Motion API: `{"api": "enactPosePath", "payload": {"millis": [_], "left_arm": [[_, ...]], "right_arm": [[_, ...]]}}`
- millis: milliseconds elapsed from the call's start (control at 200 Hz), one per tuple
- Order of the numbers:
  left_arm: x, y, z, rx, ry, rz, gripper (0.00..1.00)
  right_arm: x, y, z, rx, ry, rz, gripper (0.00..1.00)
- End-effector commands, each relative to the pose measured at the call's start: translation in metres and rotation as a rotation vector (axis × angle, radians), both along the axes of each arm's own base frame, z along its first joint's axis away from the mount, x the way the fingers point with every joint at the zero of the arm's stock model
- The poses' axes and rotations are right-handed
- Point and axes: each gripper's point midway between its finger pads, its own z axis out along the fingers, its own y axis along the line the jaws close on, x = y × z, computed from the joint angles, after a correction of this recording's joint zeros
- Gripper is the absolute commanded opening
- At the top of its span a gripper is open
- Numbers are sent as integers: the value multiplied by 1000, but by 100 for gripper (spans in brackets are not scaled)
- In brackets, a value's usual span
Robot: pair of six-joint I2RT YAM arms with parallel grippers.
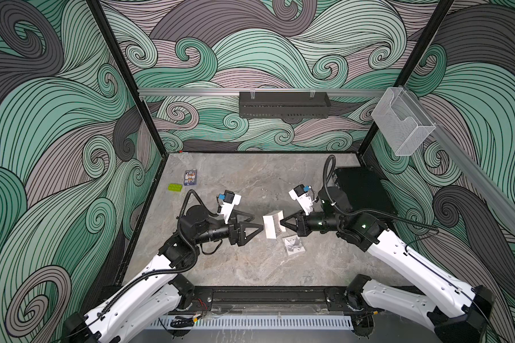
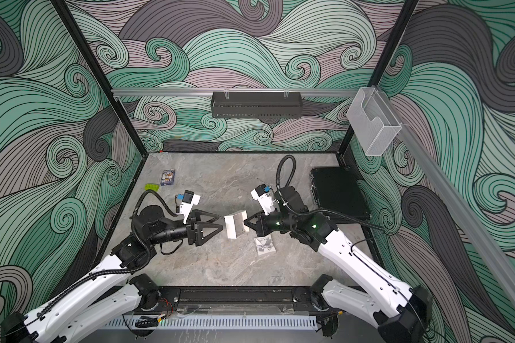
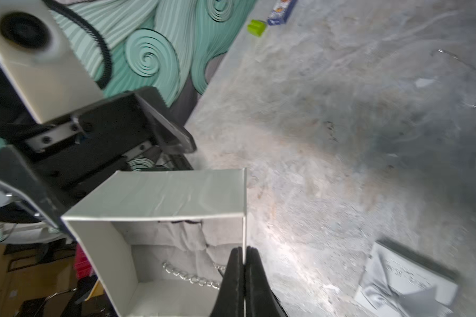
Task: Take the necklace out of the lift-off lid jewelry box
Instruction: Place the jewelry box at the center of the board.
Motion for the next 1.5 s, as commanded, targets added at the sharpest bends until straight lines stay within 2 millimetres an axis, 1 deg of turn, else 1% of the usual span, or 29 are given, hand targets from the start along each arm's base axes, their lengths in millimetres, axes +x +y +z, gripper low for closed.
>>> {"api": "enactPosePath", "payload": {"millis": [0,80,220,270,345,500,701,776,801,831,856,966,1146,1246,1341,1496], "left_arm": [[32,34,-45,200,66,252,86],[42,44,-64,257,103,328,86],[56,63,-99,355,161,448,86],[59,69,-109,389,182,480,85],[60,72,-122,413,207,494,85],[56,73,-136,420,232,489,84],[45,73,-144,414,234,449,81],[42,73,-149,411,233,437,80],[41,72,-150,410,232,431,80],[40,72,-151,409,233,426,80],[39,71,-153,408,234,417,80],[36,70,-159,416,245,401,79],[30,63,-167,428,274,347,76],[26,57,-172,430,295,305,75],[24,52,-176,418,309,276,72],[21,46,-178,392,312,243,72]], "right_arm": [[2,-22,-50,-222,38,-63,0],[3,-23,-71,-288,59,-75,0],[2,-13,-98,-332,95,-61,0],[3,-10,-109,-356,104,-61,0],[3,-4,-124,-398,118,-53,0],[6,4,-157,-490,147,-60,0],[8,13,-178,-525,176,-63,0],[6,14,-183,-549,180,-53,0],[6,15,-183,-553,180,-51,4],[5,16,-184,-557,182,-47,11],[4,17,-184,-561,184,-44,16],[2,18,-178,-570,172,-36,26],[-4,21,-157,-559,122,-6,29],[-7,30,-148,-529,83,36,31],[-7,37,-148,-535,71,55,32],[-4,43,-165,-585,92,55,34]]}}
